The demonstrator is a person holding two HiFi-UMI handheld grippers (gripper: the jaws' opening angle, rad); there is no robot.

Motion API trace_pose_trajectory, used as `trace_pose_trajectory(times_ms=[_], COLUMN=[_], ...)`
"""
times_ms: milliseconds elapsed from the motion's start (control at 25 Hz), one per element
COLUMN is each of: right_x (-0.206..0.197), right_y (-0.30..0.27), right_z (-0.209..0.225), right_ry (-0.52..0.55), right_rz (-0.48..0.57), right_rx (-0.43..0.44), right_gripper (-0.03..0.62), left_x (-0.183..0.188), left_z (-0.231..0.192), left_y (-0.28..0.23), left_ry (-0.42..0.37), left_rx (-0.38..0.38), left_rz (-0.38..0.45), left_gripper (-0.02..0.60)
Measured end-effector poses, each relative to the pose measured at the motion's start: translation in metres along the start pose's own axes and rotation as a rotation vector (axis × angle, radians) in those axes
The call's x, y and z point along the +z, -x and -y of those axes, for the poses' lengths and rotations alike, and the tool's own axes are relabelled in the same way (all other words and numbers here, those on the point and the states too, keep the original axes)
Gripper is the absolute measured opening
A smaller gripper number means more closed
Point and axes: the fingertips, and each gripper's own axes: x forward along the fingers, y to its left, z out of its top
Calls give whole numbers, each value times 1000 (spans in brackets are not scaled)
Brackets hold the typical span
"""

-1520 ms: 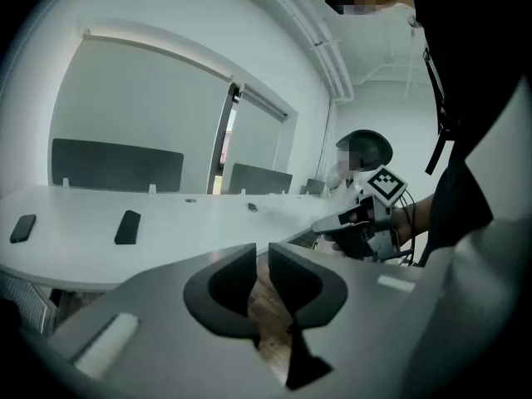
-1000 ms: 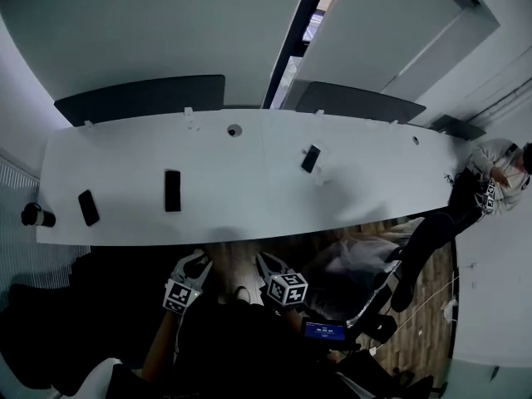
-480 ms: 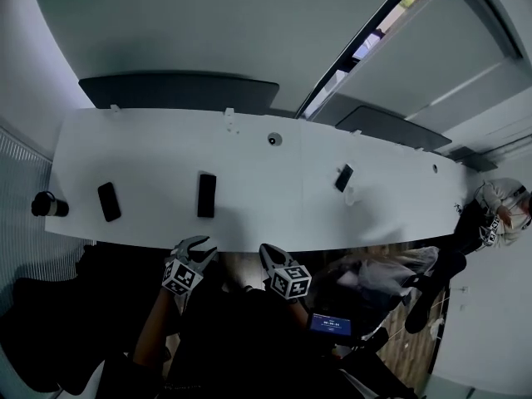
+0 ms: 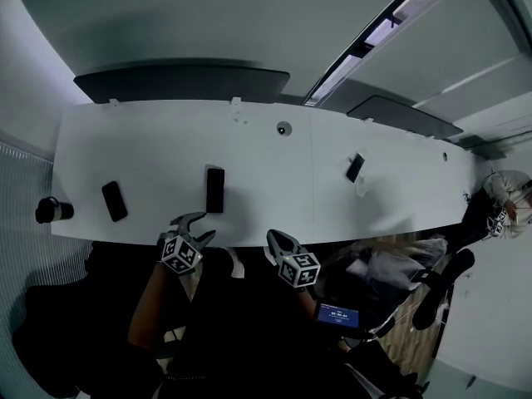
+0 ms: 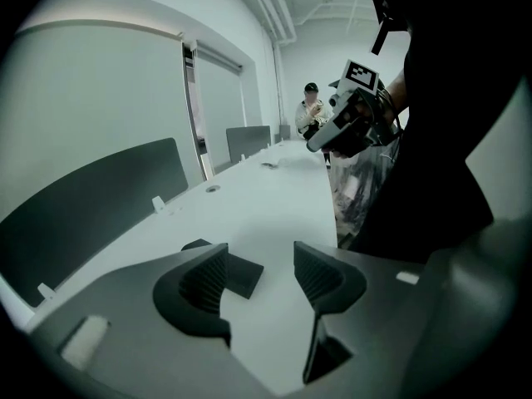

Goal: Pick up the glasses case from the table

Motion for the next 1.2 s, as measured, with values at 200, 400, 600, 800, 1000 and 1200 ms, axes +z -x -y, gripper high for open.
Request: trace_pose_trajectory(times_ms=[200,400,600,800,1000,1200], right_x=[19,45,55,63,65,67], right_y=[-4,12,29,36,41,46], right_z=[22,67,105,124,133,144], right_ry=[-8,-78,-146,-174,-171,-190], right_rz=[23,104,166,196,202,206], right_rx=[6,-66,-127,-146,-150,-165], right_gripper=[9,9,9,9,9,9], left_x=[-3,-15,-21,-39,-52,-64], left_z=[-14,-28,-58,-75,-76,-81], left_y=[-23,-53,-82,-107,-124,-131], left_ry=[-43,-49,327,696,792,862], left_rx=[-59,-106,-83,-19,60,191], left_rz=[-80,-213,-300,-363,-450,-546], left_gripper=[301,466,595,594,592,544])
